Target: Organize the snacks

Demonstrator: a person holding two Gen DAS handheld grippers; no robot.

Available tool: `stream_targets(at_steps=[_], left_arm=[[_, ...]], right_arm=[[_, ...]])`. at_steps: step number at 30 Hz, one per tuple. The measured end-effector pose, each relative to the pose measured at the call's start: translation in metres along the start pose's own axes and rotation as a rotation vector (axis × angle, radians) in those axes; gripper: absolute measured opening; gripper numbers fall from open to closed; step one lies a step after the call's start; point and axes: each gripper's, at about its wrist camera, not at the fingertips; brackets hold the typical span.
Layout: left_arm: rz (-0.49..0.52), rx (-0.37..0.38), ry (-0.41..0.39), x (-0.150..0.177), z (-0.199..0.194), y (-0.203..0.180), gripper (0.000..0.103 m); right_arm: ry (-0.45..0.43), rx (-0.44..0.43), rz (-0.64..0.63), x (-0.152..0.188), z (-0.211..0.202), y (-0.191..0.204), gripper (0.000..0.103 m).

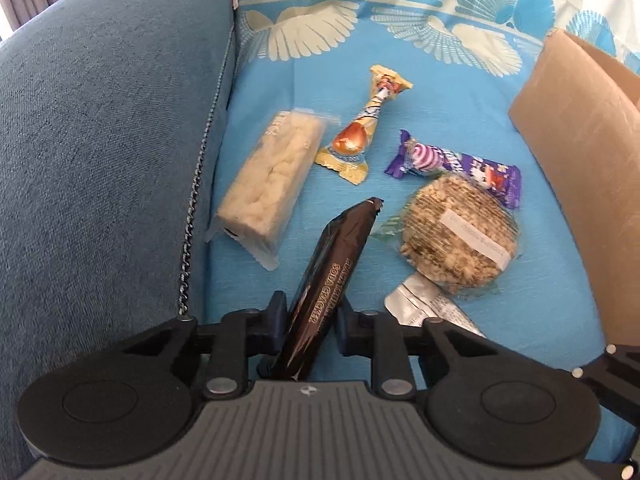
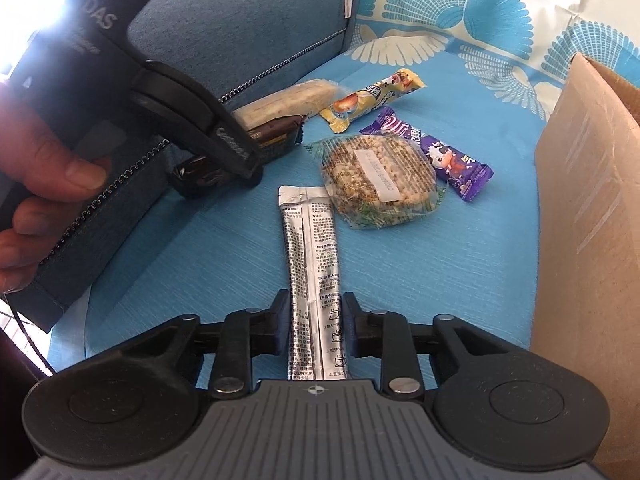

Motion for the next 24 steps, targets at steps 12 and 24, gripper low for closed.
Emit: stream_targets(at_steps=[12,24], left_arm=[[-0.138,0.096,0.064,0.003,-0.017,-0.005,0.017],[-0.217,0.107,0.059,0.004,-0.022,-0.003,0.04]], right_arm=[[-0.001,0.03,-0.018,0.0,-0.016,0.002,0.024],[0.031,0.013,0.057,0.003,-0.007,-0.004,0.033]])
Point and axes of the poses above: each gripper's, at about its wrist camera, not at the fingertips, and z roughly the way its jaws point, y to its left, x to its underside, and after that the axes turned 15 degrees about -y, right-handed
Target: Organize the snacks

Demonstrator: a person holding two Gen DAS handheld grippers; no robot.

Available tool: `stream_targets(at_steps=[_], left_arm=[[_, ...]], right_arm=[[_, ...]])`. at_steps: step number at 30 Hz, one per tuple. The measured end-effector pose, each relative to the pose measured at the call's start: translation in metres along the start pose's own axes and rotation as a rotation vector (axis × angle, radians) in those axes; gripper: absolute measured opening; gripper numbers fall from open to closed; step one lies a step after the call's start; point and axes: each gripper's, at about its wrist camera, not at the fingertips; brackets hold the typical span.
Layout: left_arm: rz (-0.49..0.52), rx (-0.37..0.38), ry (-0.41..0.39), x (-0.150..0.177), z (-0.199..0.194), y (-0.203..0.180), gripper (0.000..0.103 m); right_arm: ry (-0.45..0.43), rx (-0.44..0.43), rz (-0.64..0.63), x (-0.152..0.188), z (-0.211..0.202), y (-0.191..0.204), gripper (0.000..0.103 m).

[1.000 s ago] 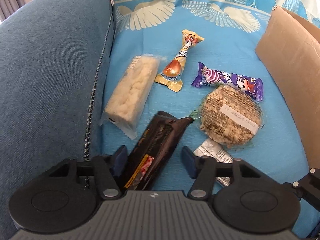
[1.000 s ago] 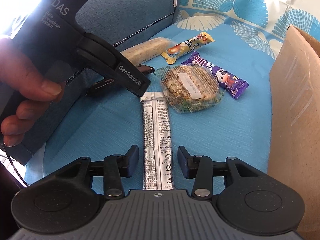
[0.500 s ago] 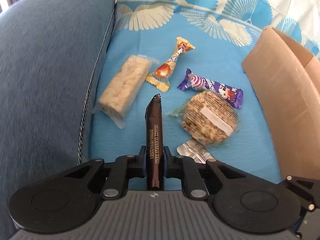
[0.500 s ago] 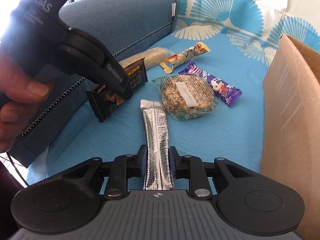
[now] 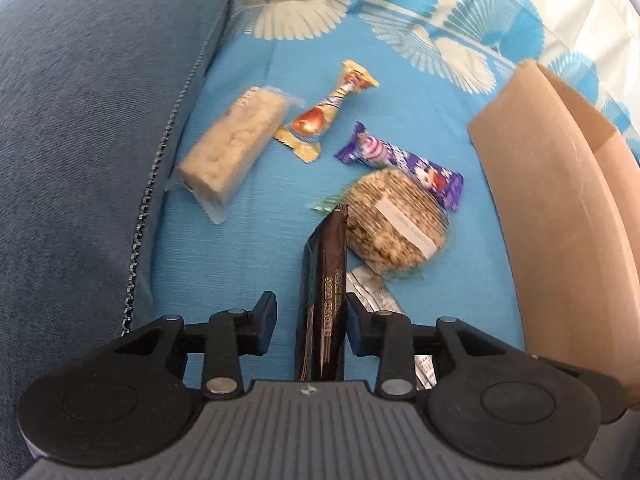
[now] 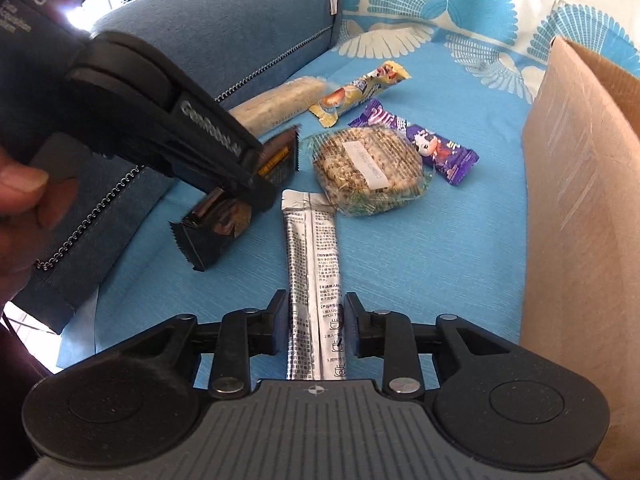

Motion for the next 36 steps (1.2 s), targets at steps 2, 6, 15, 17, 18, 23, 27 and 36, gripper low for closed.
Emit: stream_targets(at_steps=[2,6,15,17,18,23,27,36], left_arm=[[-0.031,0.004,-0.005,-0.002,0.0,0.004,0.04],[-0.059,-0.025,-0.023,-0.005,-0.002,0.011,0.04],[-0.039,-0.086,-0.03,-0.007,-0.002,0.016,0.041],[-0.019,-0.098,-0.021,-0.005,0.0,0.015,0.046],[-0.008,-0.106,-0.018,-0.004,0.001,0.014,0.052],[0.039,-0.121,0.024,0.001,0.01,0.011,0.057],[0.068,-0.127,0.049,0.005,0.018,0.01,0.057],[0.104,-0.13,0.045,0.006,0.02,0.008,0.046]], right_arm=[[-0.002,0.006,0.002,0.0,0.002,-0.001,0.033],[-0.007,0.011,0.016,-0.001,0.002,-0.003,0.034],[-0.007,0.014,0.016,-0.001,0.002,-0.003,0.034],[-0.007,0.016,0.015,-0.001,0.002,-0.003,0.035],[-0.007,0.016,0.015,-0.001,0.003,-0.003,0.035],[-0.01,0.017,0.01,-0.001,0.003,-0.002,0.035],[-0.015,0.019,-0.006,0.0,0.004,0.0,0.035],[-0.029,0.015,-0.051,0.002,0.003,0.004,0.029]])
Point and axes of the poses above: each gripper's, at about its wrist camera, not at the fingertips, and z roughly the way its jaws point, y to its left, x to its underside, and after that the axes turned 15 degrees about -y, right-handed
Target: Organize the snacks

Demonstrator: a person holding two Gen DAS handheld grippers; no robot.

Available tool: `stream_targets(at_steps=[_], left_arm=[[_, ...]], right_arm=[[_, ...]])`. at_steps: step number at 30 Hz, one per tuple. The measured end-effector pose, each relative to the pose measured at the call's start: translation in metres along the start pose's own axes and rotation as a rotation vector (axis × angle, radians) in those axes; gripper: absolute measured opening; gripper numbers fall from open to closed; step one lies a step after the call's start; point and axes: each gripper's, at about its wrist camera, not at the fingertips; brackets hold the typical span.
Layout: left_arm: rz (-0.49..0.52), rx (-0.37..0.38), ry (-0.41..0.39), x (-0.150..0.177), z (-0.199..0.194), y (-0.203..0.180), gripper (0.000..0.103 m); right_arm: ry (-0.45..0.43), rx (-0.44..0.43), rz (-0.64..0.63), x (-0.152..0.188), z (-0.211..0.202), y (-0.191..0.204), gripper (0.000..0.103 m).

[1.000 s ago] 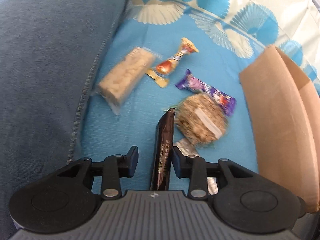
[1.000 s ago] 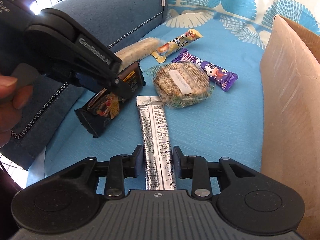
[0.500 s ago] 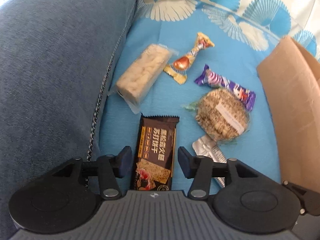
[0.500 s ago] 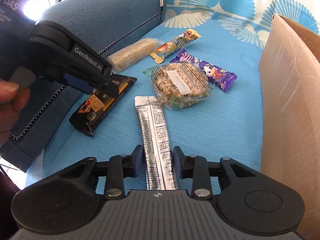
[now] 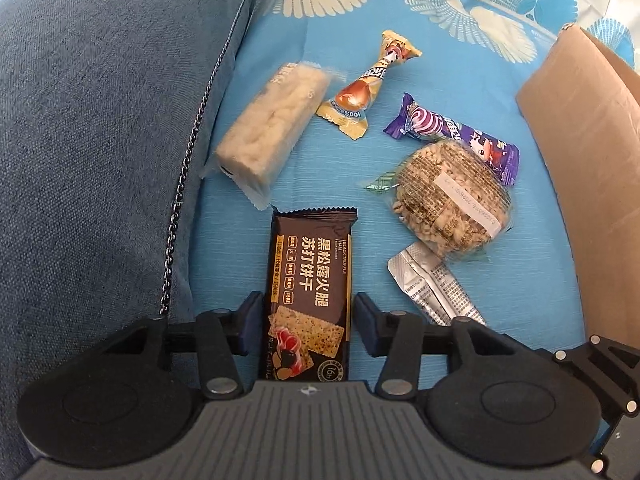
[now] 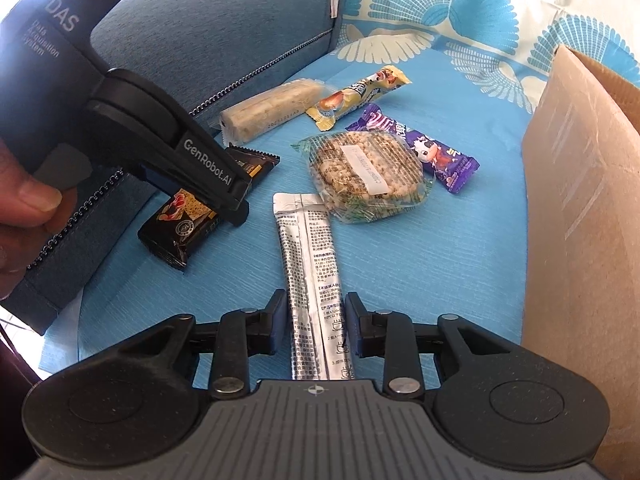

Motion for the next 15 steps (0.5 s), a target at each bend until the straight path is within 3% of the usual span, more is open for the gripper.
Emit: stream_targets(at_steps=[6,8,15], left_arm=[[-0.016,0.003,-0.006,-0.002,-0.004,0.0,0.043],[-0.019,0.01,-0.023,-0.003,-0.008,-0.001,0.043],[-0.031,0.021,-0.068,-0.003,-0.024,-0.003,0.043]], right_arm=[[-0.046,-0.009,-0.009,-0.004,-0.007,0.002,0.02],[-0.066,-0.011,-0.009,-0.006,-0.012,0.001,0.005],[-0.043,-0.012,-0.004,-0.007,-0.014,0.005,0.006]])
Point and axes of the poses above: each gripper's, at about its wrist camera, not at the fingertips, and z roughly the way its jaws point, y to its left, x to its underside, and after that the axes turned 15 degrees about -y, right-handed
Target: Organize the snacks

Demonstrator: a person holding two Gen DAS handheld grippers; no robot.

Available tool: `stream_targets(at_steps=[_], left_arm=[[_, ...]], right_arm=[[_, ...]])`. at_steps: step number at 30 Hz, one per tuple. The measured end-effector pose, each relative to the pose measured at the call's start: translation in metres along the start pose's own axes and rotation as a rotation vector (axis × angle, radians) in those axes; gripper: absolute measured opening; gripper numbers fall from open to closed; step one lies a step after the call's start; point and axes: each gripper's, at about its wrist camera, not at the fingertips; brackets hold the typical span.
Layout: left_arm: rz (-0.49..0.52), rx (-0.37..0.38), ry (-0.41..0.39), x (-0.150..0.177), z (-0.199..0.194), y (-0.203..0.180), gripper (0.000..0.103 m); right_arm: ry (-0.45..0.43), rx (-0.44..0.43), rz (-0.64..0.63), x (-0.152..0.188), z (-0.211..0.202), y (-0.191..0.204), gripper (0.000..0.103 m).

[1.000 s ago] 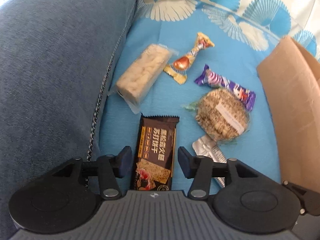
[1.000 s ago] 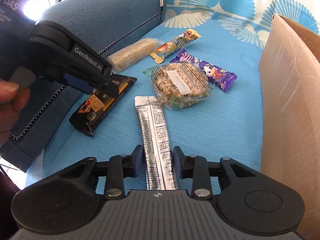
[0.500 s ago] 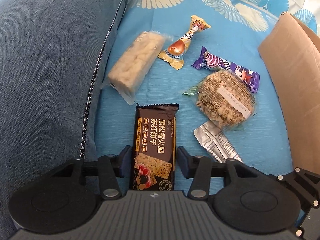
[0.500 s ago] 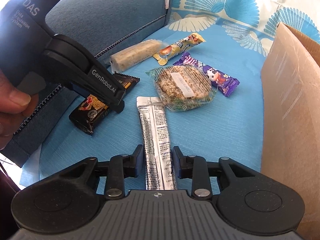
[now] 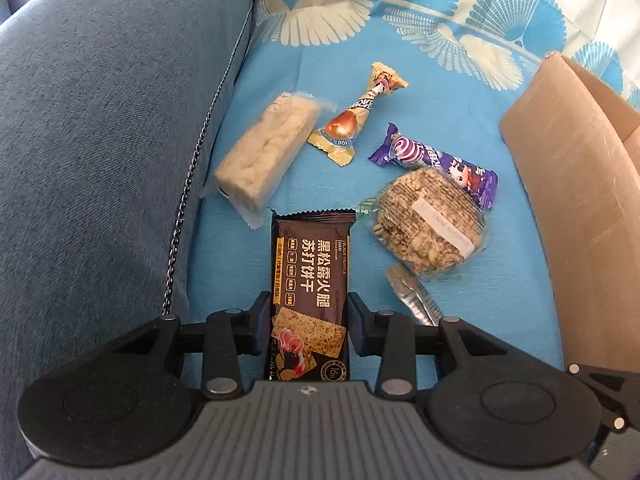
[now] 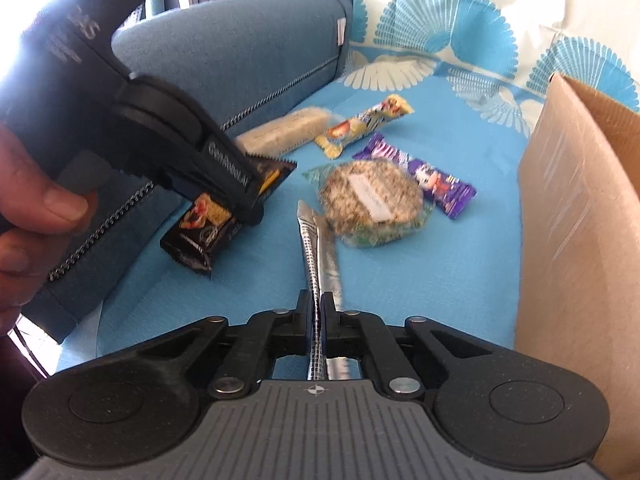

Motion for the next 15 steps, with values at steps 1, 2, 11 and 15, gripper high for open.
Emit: stream_targets(at_steps=[1,2,11,15], left_arm=[[0.001,0.001,-0.003,0.0,-0.001,0.0,0.043],[0.0,0.002,-0.003,0.0,-0.002,0.0,0.043],[-0.003,0.004,0.007,0.001,-0.003,0.004,0.043],[0.003,0.007,0.011,0.001,0.0,0.004,0.043]], right_arm=[[0.003,0.004,-0.005,0.001,0.0,0.001,0.007],[0.009,0.007,-0.006,0.001,0.001,0.002,0.012],[0.057,0.051,0.057,0.006,0.016,-0.007,0.054],[0.041,0.04,0.054,0.007,0.02,-0.004,0.04]])
Point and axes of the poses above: each gripper's, at about its wrist camera, not at the fingertips, and z roughly the way its jaws point, y to its left, x to its underside, and after that the axes turned 15 degrees about -y, right-handed
